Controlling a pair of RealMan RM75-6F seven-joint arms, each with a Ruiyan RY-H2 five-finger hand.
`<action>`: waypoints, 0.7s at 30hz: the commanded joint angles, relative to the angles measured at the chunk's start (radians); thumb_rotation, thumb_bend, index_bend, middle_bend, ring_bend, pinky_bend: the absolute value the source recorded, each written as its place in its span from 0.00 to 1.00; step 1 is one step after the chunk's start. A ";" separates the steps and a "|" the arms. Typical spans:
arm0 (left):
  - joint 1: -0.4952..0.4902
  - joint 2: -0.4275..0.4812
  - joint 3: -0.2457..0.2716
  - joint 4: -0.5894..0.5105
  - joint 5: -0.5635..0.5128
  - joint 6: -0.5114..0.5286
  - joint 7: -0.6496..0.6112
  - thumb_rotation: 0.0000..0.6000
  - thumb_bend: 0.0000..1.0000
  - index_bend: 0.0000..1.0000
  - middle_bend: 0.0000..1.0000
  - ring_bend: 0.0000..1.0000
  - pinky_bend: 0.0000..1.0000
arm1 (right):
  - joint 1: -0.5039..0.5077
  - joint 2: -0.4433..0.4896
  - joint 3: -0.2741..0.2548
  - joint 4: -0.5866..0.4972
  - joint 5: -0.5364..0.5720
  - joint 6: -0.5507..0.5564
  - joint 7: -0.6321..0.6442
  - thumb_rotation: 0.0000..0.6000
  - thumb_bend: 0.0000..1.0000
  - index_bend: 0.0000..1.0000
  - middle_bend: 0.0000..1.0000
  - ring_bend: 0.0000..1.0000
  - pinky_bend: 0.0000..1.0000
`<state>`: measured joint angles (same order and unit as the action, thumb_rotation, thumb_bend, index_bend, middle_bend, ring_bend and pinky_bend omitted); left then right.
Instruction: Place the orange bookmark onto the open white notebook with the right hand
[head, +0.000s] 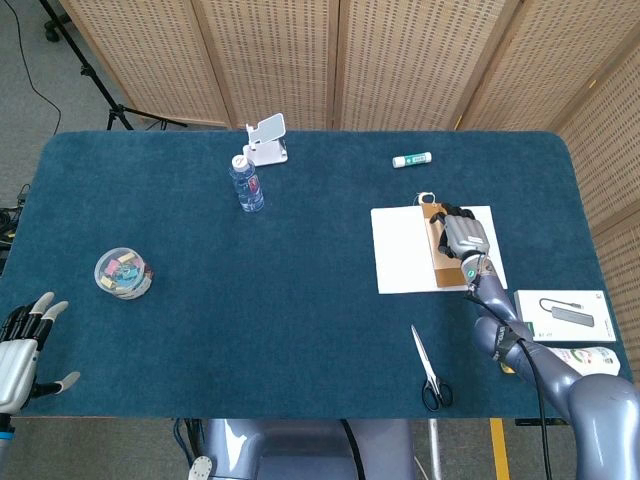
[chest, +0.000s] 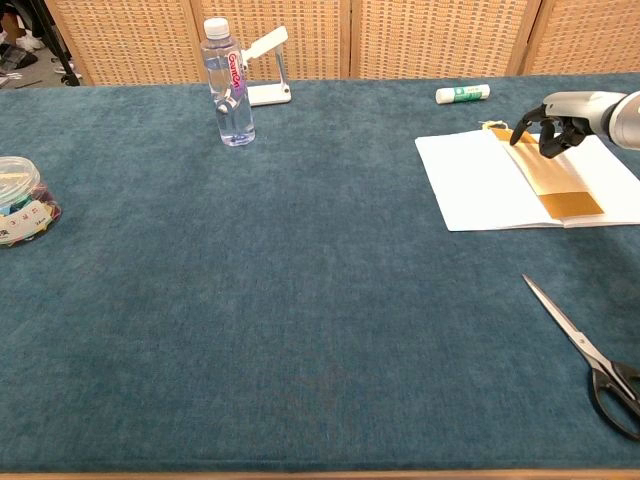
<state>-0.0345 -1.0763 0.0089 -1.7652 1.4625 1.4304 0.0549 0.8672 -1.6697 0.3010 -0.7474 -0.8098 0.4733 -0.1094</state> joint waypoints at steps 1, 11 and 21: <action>-0.001 0.000 0.001 -0.001 0.000 -0.002 0.001 1.00 0.00 0.00 0.00 0.00 0.00 | -0.001 -0.020 -0.008 0.031 -0.017 -0.012 0.024 1.00 1.00 0.25 0.05 0.00 0.03; 0.000 0.004 0.004 0.001 0.006 0.003 -0.012 1.00 0.00 0.00 0.00 0.00 0.00 | -0.026 -0.048 -0.007 0.072 -0.014 -0.007 0.059 1.00 1.00 0.25 0.05 0.00 0.03; 0.000 0.009 0.008 0.003 0.014 0.006 -0.025 1.00 0.00 0.00 0.00 0.00 0.00 | -0.047 -0.079 0.013 0.098 0.040 0.023 0.049 1.00 1.00 0.25 0.05 0.00 0.03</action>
<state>-0.0343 -1.0678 0.0164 -1.7628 1.4758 1.4357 0.0296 0.8234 -1.7443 0.3114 -0.6530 -0.7764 0.4929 -0.0566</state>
